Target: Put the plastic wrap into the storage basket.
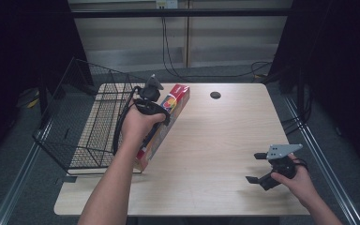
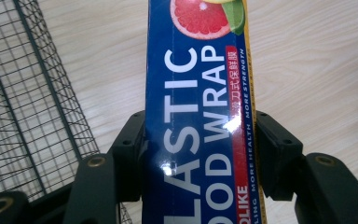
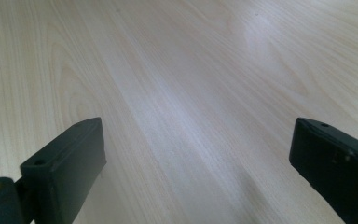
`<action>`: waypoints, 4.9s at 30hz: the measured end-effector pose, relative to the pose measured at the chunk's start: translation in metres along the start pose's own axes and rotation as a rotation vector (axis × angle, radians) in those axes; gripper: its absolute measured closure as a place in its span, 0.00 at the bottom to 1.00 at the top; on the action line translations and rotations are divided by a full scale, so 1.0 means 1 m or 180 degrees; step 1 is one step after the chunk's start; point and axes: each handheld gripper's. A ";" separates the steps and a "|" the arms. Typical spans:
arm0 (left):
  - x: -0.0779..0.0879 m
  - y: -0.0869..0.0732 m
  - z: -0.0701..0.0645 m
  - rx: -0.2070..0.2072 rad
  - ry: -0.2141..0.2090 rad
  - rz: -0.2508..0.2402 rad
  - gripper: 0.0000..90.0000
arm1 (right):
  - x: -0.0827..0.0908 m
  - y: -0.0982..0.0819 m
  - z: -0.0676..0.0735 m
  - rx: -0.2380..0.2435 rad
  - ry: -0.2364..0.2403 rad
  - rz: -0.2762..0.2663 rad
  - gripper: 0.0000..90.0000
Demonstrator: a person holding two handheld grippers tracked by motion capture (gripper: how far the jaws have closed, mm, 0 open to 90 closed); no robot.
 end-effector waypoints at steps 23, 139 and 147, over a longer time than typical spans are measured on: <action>0.028 0.000 0.031 0.0171 0.0128 0.0015 0.50 | 0.000 0.000 0.000 -0.0009 -0.0026 0.0004 0.04; 0.101 -0.037 0.146 0.1017 0.0641 0.0012 0.50 | 0.000 0.001 0.001 0.0010 -0.0018 -0.0005 0.04; 0.102 -0.041 0.152 0.1079 0.0701 0.0003 0.50 | 0.000 0.001 0.001 0.0012 -0.0023 0.0006 0.04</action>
Point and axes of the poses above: each handheld gripper's, and its own axes: x roughly backward along the jaws, y roughly out of its top, z roughly to its left, and after that the axes turned 14 degrees about y, right-handed
